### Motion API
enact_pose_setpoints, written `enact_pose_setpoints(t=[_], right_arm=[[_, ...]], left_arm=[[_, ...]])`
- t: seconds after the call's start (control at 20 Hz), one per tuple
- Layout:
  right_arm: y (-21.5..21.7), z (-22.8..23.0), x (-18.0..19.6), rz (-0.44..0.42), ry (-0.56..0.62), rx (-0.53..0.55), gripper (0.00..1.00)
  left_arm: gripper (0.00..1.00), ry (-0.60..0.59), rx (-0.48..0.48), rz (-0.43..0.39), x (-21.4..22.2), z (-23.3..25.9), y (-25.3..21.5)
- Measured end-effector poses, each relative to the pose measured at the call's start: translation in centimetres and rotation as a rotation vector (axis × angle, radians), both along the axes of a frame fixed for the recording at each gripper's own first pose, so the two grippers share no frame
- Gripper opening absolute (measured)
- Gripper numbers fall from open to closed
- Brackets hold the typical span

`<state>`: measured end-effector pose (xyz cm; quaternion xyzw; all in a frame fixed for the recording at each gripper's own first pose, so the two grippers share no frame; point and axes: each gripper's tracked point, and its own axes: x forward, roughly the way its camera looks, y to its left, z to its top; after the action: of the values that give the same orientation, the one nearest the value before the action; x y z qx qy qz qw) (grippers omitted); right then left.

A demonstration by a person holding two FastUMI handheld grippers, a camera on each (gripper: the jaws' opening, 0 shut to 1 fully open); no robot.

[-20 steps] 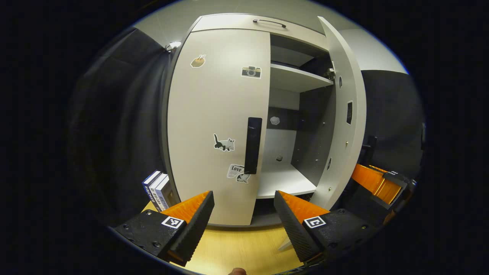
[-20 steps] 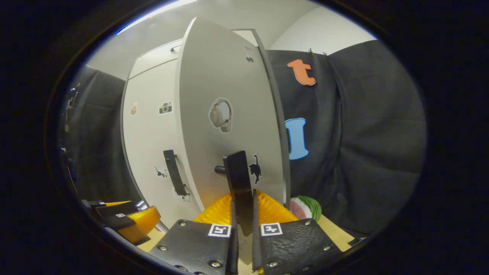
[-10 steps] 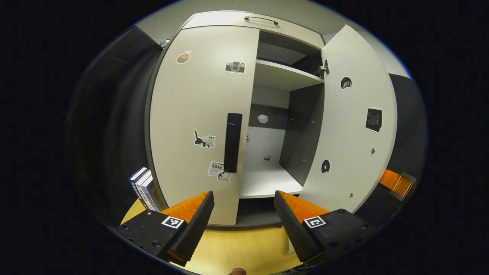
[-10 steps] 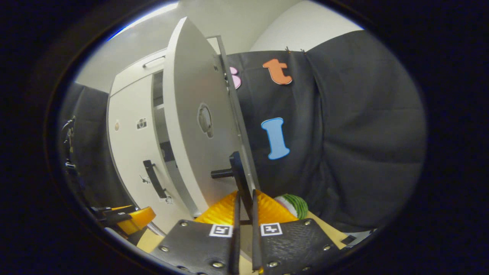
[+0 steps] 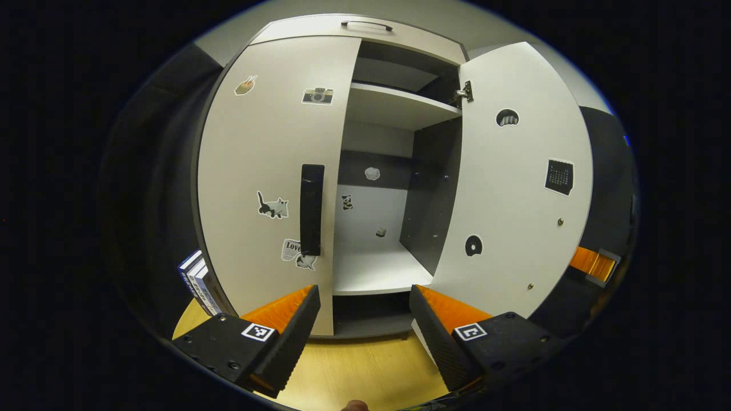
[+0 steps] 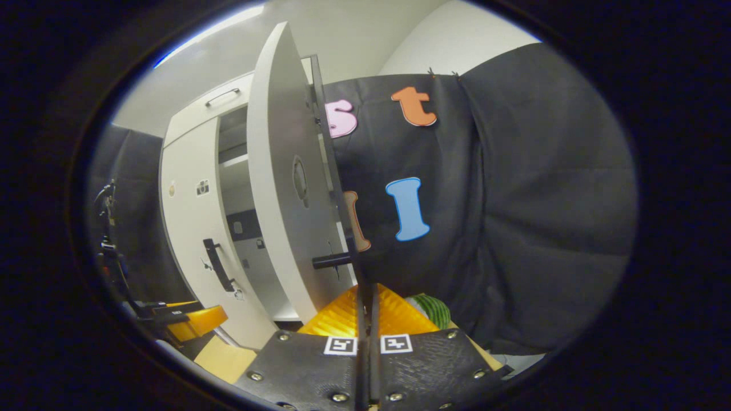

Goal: Open the right door of the double-door shoe cabinet with the right hand, and open the left door with the left hand.

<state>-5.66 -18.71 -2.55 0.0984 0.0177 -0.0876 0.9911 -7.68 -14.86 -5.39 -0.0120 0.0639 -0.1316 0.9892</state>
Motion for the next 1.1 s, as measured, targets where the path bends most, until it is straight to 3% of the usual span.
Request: enact_pose_setpoints(t=[0.2, 0.65, 0.85, 0.9, 1.1], right_arm=[[-0.1, -0.1, 0.2, 0.071, 0.004, 0.0, 0.01], [-0.5, -0.4, 0.3, 0.136, -0.002, 0.044, 0.0], [-0.9, -1.4, 0.8, 0.124, 0.035, 0.074, 0.04], [-0.9, -2.5, 0.3, 0.116, 0.066, 0.065, 0.11], [-1.0, -3.4, 0.2, 0.054, 0.086, -0.024, 0.11]], left_arm=[[0.99, 0.005, -0.005, 0.008, 0.5, -0.2, -0.3], [0.98, 0.001, -0.006, 0.024, 2.0, 0.0, 0.5], [0.98, -0.012, -0.004, 0.04, 3.5, 0.5, 1.8], [0.98, -0.015, -0.007, 0.044, 3.9, 0.6, 2.1], [0.98, -0.017, -0.009, 0.063, 5.8, 0.8, 4.0]])
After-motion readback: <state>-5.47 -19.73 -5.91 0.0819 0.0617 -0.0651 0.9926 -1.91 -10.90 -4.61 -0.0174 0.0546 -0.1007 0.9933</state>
